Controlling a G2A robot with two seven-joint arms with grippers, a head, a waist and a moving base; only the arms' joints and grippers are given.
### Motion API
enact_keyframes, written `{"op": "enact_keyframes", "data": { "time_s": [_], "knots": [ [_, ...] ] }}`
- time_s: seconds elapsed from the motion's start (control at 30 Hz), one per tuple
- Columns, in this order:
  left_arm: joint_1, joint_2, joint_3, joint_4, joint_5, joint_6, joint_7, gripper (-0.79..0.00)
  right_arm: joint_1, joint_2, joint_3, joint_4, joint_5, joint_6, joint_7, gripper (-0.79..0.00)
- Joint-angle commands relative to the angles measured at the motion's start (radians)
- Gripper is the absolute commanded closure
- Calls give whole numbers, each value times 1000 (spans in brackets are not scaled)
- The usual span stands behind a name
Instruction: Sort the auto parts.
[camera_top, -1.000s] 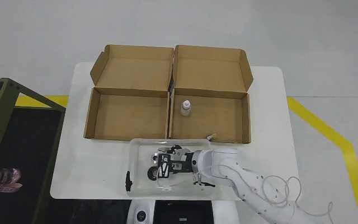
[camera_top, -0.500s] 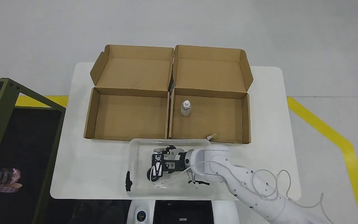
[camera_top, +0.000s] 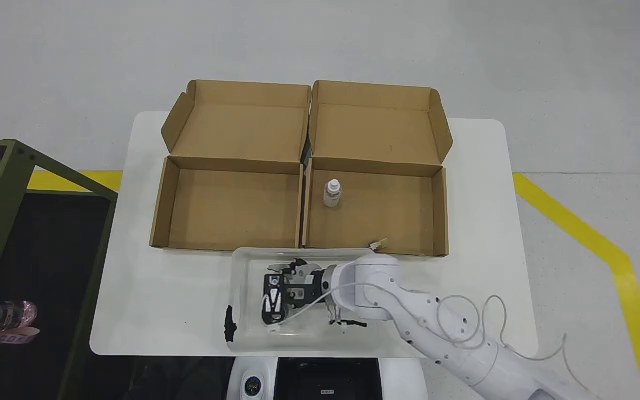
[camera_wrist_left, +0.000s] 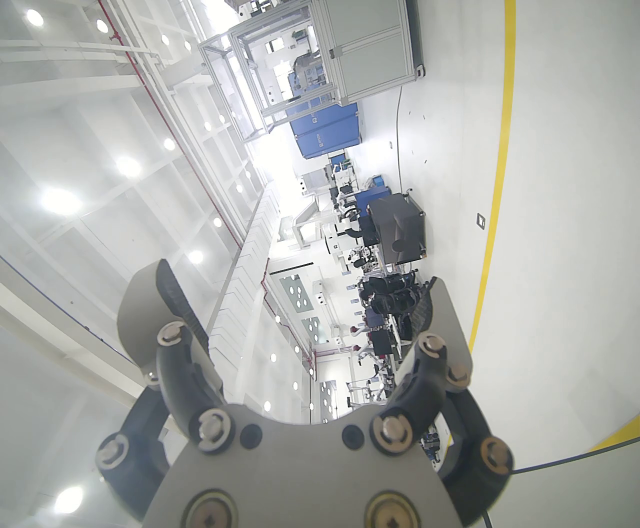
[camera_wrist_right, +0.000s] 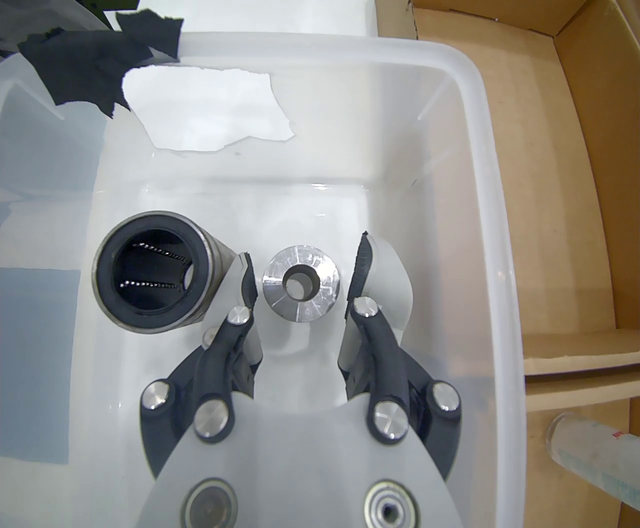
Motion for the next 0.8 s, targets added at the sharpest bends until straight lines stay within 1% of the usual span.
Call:
{"op": "enact_keyframes", "data": {
  "time_s": [0.0,0.2,0.27,0.3,0.37,0.4,0.43,0.6,0.77],
  "knots": [
    [0,0,0,0,0,0,0,-785,5,-4,-3,14,0,0,-1,-372],
    [0,0,0,0,0,0,0,-785,8,-12,-7,42,2,2,-6,-366],
    [0,0,0,0,0,0,0,-785,9,-15,-7,46,1,0,-8,-305],
    [0,0,0,0,0,0,0,-785,9,-15,-8,47,1,-1,-9,-259],
    [0,0,0,0,0,0,0,-785,7,-16,-7,45,0,-3,-7,-148],
    [0,0,0,0,0,0,0,-785,6,-17,-5,44,0,-5,-6,-58],
    [0,0,0,0,0,0,0,-785,5,-17,-4,42,1,-6,-6,0],
    [0,0,0,0,0,0,0,-785,-3,-15,17,14,22,-20,-20,0],
    [0,0,0,0,0,0,0,-785,-26,-4,61,-49,51,-31,-40,0]
  ]
}}
